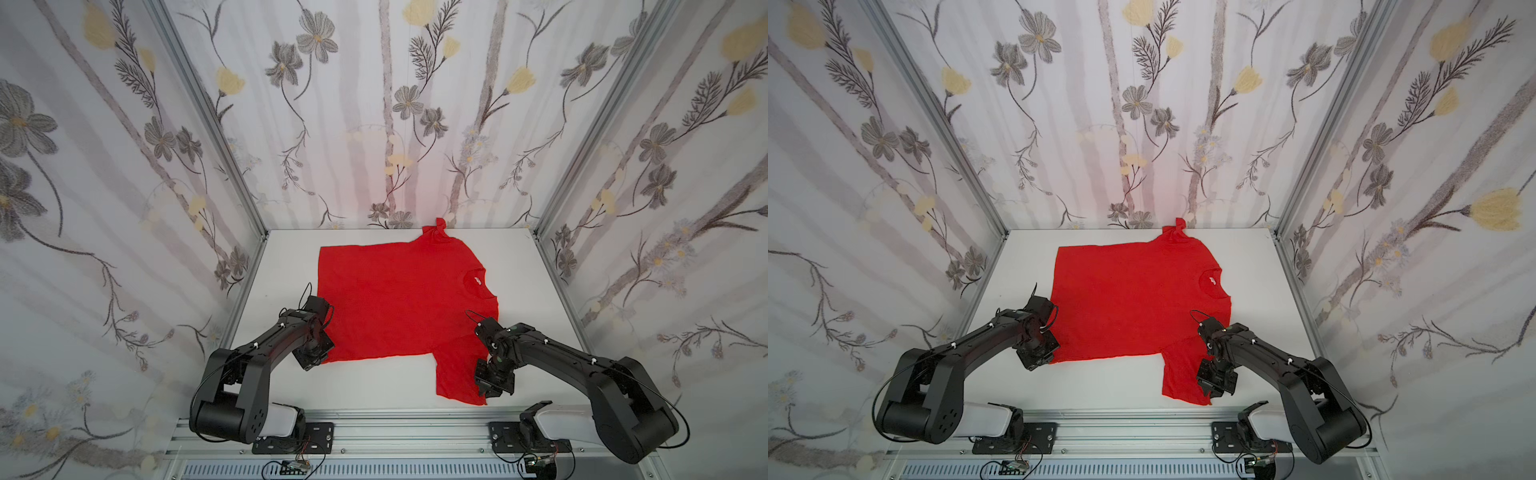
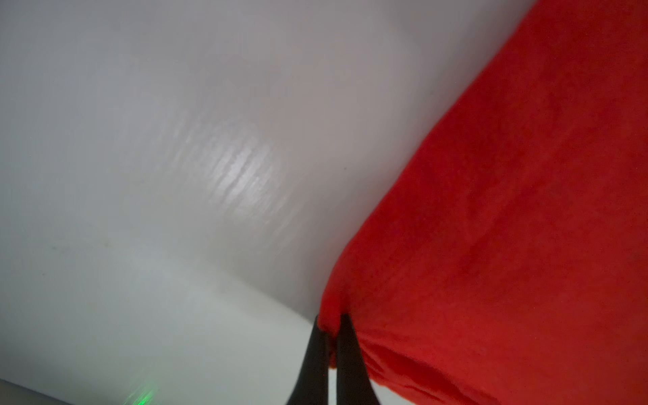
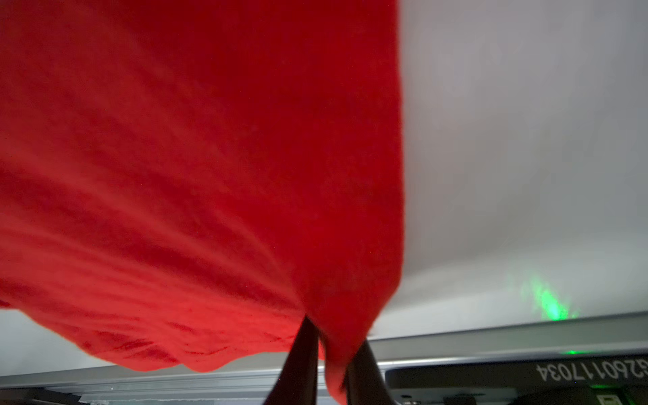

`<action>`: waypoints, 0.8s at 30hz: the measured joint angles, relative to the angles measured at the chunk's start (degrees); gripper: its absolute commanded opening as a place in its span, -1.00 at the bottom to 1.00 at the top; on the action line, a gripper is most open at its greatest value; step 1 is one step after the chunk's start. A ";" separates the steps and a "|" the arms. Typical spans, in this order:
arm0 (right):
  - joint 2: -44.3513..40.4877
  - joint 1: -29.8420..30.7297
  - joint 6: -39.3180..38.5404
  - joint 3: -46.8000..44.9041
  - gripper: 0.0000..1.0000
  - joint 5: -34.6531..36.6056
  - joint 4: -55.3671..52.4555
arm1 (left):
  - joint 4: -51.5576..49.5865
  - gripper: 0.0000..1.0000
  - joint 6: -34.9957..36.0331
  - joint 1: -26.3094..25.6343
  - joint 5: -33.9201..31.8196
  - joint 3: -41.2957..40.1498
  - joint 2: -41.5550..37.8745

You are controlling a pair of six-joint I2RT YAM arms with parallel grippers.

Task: Fold and stack t-shirts
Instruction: Fold the T-shirt.

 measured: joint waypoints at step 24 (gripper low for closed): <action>-6.21 0.17 0.35 29.40 -1.00 3.48 -11.85 | -14.93 -1.00 -3.85 0.90 -0.98 11.21 -11.02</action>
